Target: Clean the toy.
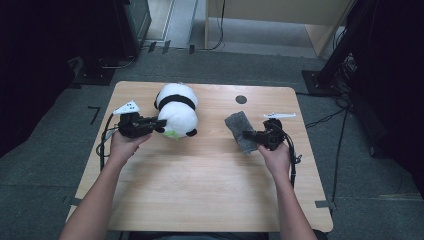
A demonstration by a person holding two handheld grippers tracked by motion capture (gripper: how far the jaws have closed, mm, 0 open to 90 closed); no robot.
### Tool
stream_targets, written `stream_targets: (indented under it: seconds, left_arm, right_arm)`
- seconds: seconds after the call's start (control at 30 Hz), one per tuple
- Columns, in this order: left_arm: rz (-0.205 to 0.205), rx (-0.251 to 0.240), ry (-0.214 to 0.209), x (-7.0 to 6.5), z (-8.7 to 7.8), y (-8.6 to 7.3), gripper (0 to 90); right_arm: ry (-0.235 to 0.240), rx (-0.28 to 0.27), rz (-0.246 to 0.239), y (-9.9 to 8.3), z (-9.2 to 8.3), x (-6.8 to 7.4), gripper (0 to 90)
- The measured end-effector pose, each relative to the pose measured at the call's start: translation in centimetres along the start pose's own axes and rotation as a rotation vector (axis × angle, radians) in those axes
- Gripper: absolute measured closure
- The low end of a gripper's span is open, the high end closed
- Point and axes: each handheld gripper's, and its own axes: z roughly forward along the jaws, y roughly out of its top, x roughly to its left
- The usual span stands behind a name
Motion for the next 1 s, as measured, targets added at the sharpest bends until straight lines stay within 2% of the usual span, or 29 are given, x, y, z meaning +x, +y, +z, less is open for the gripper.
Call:
stream_targets:
  seconds: [0.1,0.17,0.33,0.53,0.63,0.8,1.0]
  left_arm:
    - [-0.014,0.006,0.015,0.7,-0.2,-0.4,73.2]
    - [-0.021,0.005,0.015,1.1,-0.4,-0.5,73.0]
    - [-0.021,0.038,0.003,1.7,-0.6,-1.3,72.0]
    - [-0.02,0.069,0.006,2.3,-0.4,-2.3,69.6]
    - [-0.01,0.091,0.016,2.5,-0.2,-2.8,68.0]
    - [-0.008,0.076,0.024,2.6,-0.2,-3.3,66.4]
    - [-0.025,0.062,0.02,2.8,-0.3,-3.7,64.0]
  right_arm:
    - [-0.02,-0.006,0.033,0.0,-0.3,-0.9,79.0]
    - [-0.035,-0.013,0.047,0.1,-0.5,-1.5,79.0]
    - [-0.059,-0.023,0.09,0.3,-0.8,-3.1,78.7]
    - [-0.064,-0.007,0.176,0.1,0.4,-5.9,78.2]
    - [-0.077,-0.007,0.185,0.0,1.1,-6.8,77.8]
    - [-0.1,-0.01,0.188,-0.2,2.0,-7.6,77.7]
    - [-0.132,-0.022,0.181,0.0,2.7,-8.0,76.6]
